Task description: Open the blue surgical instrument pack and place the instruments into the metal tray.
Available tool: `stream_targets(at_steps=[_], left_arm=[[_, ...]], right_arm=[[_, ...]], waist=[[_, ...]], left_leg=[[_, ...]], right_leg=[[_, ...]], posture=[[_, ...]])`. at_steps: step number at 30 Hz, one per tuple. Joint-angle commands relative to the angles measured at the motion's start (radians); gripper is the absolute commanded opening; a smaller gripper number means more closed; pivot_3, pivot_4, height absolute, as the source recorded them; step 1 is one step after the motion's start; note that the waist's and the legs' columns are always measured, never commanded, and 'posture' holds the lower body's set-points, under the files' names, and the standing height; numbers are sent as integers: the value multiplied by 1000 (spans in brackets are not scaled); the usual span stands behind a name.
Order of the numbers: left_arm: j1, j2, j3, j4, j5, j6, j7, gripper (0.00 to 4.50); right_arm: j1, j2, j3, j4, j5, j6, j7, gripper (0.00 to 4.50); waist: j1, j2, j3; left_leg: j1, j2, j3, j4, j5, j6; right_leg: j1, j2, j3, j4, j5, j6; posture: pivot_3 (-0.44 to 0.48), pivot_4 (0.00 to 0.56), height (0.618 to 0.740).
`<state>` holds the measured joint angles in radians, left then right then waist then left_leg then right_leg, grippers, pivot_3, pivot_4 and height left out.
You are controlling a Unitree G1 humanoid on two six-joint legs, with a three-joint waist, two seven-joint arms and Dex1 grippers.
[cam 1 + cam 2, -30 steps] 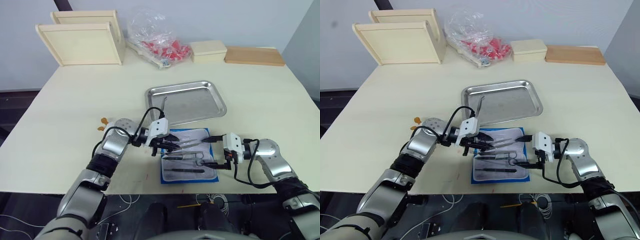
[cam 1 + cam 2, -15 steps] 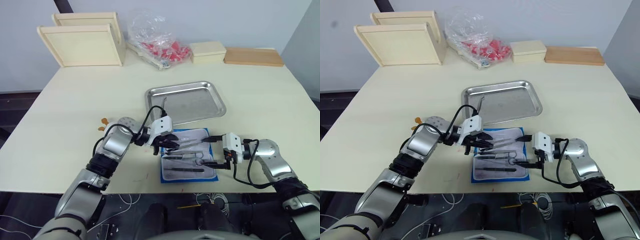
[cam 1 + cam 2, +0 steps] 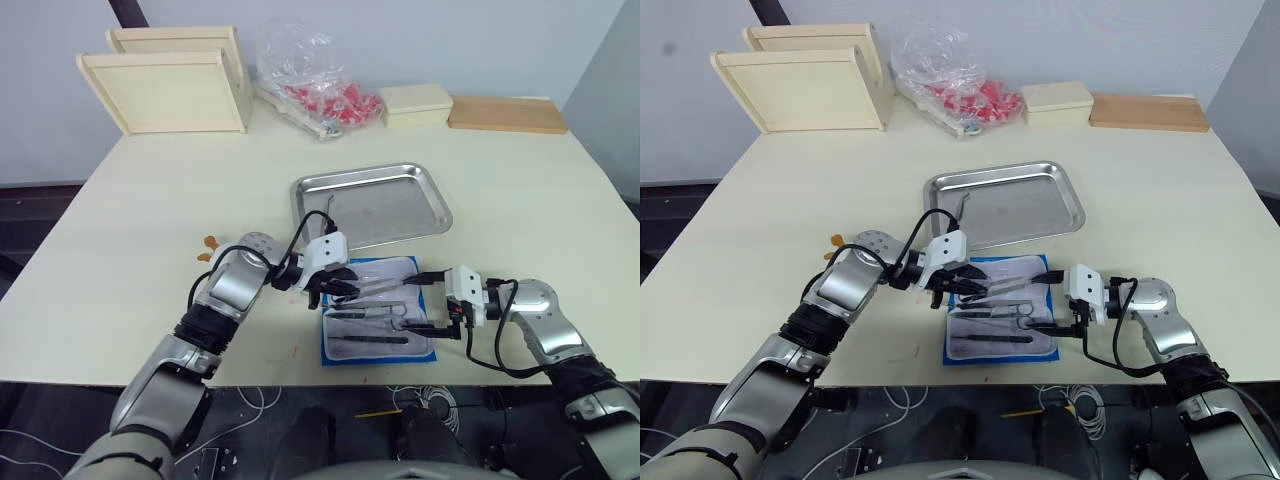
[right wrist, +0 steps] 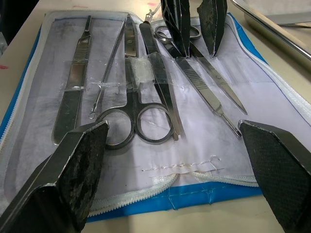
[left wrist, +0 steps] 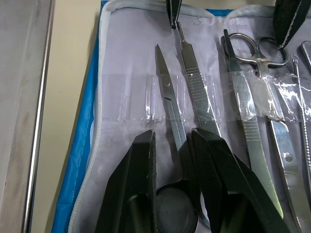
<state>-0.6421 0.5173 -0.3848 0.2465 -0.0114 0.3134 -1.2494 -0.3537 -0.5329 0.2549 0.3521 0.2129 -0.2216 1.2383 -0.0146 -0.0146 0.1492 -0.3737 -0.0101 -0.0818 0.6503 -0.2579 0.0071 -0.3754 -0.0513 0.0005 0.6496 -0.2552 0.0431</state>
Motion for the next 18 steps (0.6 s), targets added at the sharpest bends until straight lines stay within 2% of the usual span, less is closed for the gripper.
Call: stream_targets(at_steps=[1, 3, 11, 18], left_arm=[[8, 10, -42, 39, 23, -7, -40, 687], [4, 10, -41, 49, 23, -17, -48, 67], [-46, 6, -39, 94, 25, -52, -81, 67], [-86, 18, -40, 56, 21, -13, -122, 67]], right_arm=[[35, -6, 42, 42, -72, 27, -2, 4500], [35, -7, 41, 43, -72, 27, -3, 4500], [33, -1, 45, 48, -74, 26, -4, 4500], [37, 1, 47, 46, -76, 26, -5, 4500]], waist=[[0, 0, 0], [0, 0, 0], [-1, 0, 0], [-3, 0, 0]], left_leg=[[0, 0, 1, 0, 0, 0], [1, 1, 1, 0, 0, 0], [1, 1, 4, -1, 0, 0], [1, 1, 5, -1, 0, 0]], right_leg=[[0, 0, 0, 0, 0, 0], [0, 0, 2, 0, 0, 0], [0, 1, 4, 0, 0, 0], [-1, 2, 5, 0, 0, 0]], posture=[[0, 150, 740], [0, 150, 740], [0, 150, 740], [0, 150, 740]])
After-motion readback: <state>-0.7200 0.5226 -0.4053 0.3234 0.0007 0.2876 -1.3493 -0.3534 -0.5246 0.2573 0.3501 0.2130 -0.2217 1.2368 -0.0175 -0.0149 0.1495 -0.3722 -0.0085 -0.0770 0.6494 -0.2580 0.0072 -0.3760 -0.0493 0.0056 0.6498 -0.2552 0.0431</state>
